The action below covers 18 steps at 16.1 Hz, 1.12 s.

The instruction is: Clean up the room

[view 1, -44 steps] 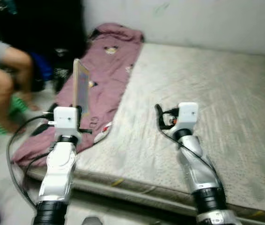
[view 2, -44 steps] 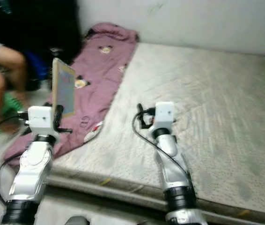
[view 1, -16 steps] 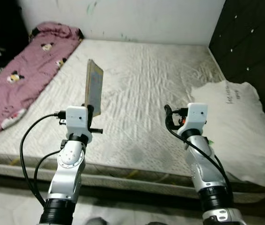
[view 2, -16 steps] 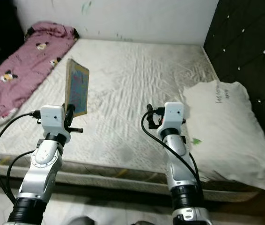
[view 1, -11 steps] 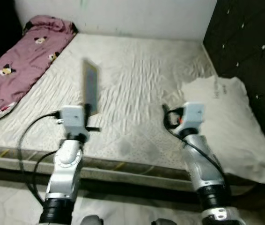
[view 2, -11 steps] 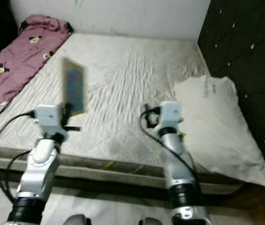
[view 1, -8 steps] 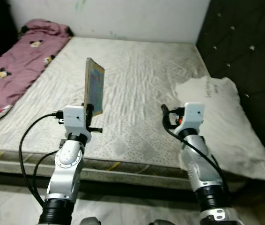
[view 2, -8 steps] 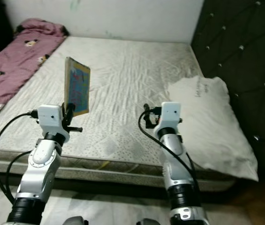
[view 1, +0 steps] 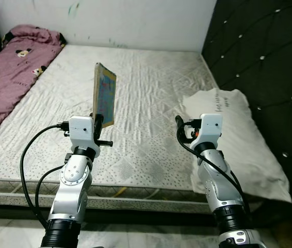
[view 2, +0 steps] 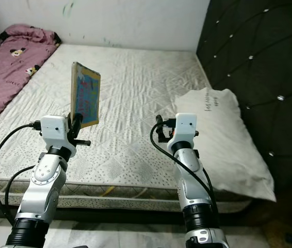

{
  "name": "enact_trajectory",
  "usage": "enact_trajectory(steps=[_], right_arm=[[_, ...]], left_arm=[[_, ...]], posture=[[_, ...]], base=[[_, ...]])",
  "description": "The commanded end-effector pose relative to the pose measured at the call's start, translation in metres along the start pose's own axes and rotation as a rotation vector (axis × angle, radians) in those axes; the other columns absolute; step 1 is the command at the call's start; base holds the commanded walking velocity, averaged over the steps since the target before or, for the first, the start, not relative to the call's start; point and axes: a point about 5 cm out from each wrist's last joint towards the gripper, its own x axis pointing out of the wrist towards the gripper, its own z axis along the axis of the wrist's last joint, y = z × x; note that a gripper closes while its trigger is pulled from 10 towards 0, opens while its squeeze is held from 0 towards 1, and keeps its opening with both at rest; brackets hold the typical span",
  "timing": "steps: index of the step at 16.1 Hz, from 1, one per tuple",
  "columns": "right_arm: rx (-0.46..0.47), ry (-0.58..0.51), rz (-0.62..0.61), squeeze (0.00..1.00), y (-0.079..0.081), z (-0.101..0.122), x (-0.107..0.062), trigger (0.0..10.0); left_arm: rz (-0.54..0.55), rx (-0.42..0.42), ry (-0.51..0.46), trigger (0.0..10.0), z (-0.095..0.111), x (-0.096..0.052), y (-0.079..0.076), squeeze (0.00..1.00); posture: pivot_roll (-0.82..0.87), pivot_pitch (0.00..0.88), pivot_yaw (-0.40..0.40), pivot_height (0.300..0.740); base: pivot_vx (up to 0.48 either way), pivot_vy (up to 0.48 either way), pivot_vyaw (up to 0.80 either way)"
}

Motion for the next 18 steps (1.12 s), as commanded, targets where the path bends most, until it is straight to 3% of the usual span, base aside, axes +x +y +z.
enact_trajectory(steps=[1, 4, 10, 14, 18], right_arm=[[-0.006, -0.005, 0.004, 0.00, 0.0007, 0.0031, 0.0026, 10.0], [-0.001, -0.003, -0.004, 0.00, 0.0002, 0.0030, 0.0030, 10.0], [-0.002, -0.001, -0.011, 0.00, -0.0001, 0.0027, 0.0031, 10.0], [-0.004, 0.007, -0.018, 0.00, -0.0004, 0.0016, 0.0037, 10.0], [-0.004, 0.008, -0.018, 0.00, -0.0011, 0.0012, 0.0037, 10.0]], left_arm=[[0.008, 0.005, -0.061, 10.0, 0.0125, 0.0030, 0.0020, 0.00], [0.011, 0.007, -0.055, 10.0, 0.0119, 0.0034, 0.0029, 0.00], [0.015, 0.032, -0.040, 10.0, 0.0099, 0.0049, -0.0009, 0.00], [0.023, 0.033, -0.037, 10.0, 0.0099, 0.0050, -0.0004, 0.00], [0.021, 0.027, -0.036, 10.0, 0.0098, 0.0049, -0.0018, 0.00]], posture=[[0.01, 0.000, -0.024, 0.740], [0.01, 0.000, -0.023, 0.740], [0.01, 0.000, -0.021, 0.740], [0.01, 0.000, -0.021, 0.740], [0.01, 0.000, -0.022, 0.740]], base=[[0.390, 0.000, 0.00], [0.356, 0.000, 0.00], [0.000, 0.000, 0.00], [0.000, 0.000, -0.80], [0.000, -0.272, -0.44]])
